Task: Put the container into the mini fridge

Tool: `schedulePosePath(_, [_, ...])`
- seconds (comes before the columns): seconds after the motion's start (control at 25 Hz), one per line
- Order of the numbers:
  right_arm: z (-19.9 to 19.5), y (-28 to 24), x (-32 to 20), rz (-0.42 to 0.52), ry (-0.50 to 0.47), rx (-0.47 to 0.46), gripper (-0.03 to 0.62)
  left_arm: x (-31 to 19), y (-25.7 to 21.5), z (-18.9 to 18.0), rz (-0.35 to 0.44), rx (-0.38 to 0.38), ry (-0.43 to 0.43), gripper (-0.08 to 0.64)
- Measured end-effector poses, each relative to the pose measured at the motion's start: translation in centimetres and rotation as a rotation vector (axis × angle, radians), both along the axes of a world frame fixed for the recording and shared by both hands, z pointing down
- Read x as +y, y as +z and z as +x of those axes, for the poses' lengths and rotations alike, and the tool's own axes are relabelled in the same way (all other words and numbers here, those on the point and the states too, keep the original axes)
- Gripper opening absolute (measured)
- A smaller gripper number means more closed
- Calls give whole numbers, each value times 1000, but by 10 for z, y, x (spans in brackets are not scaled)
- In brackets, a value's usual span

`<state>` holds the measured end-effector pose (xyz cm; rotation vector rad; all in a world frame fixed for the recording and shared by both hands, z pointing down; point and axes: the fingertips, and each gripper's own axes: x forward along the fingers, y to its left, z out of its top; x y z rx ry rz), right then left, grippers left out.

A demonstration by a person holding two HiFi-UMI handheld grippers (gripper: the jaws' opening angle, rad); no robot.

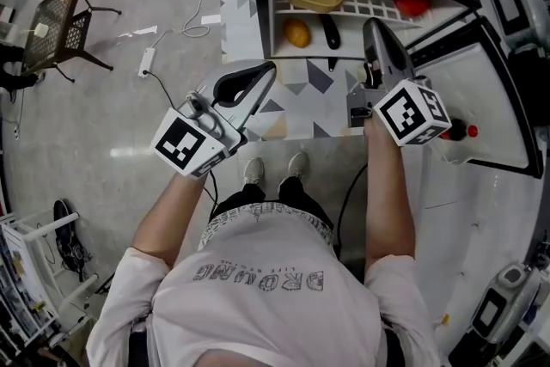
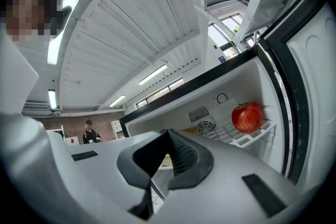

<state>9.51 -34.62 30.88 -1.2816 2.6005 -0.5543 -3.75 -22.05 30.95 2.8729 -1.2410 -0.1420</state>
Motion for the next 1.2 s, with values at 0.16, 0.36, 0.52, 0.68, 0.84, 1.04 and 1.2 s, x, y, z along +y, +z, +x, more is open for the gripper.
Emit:
schedulePosePath(0.16, [3, -2, 13, 9, 10, 4, 2, 6, 0, 2, 6, -10, 25, 5])
schedulePosePath(0.36, [5, -5, 28, 23, 20, 16, 2, 10, -5, 4, 11, -1, 44, 5])
schedulePosePath(0.52, [5, -7, 41, 37, 23, 26, 2, 12, -9, 5, 16, 2, 59, 5])
schedulePosePath(0.68, [5, -7, 53, 47, 26, 42, 2, 14, -13, 5, 22, 2, 75, 5])
schedulePosePath(0.84, [6, -9, 62, 61, 30, 56, 2, 15, -14, 5, 40, -4, 96, 5])
schedulePosePath(1.04, [7, -9, 72, 67, 36, 71, 2, 18, -18, 7, 37, -7, 112, 5])
schedulePosePath(1.2, [9, -7, 79, 66, 41, 77, 2, 20, -18, 7, 38, -11, 124, 5])
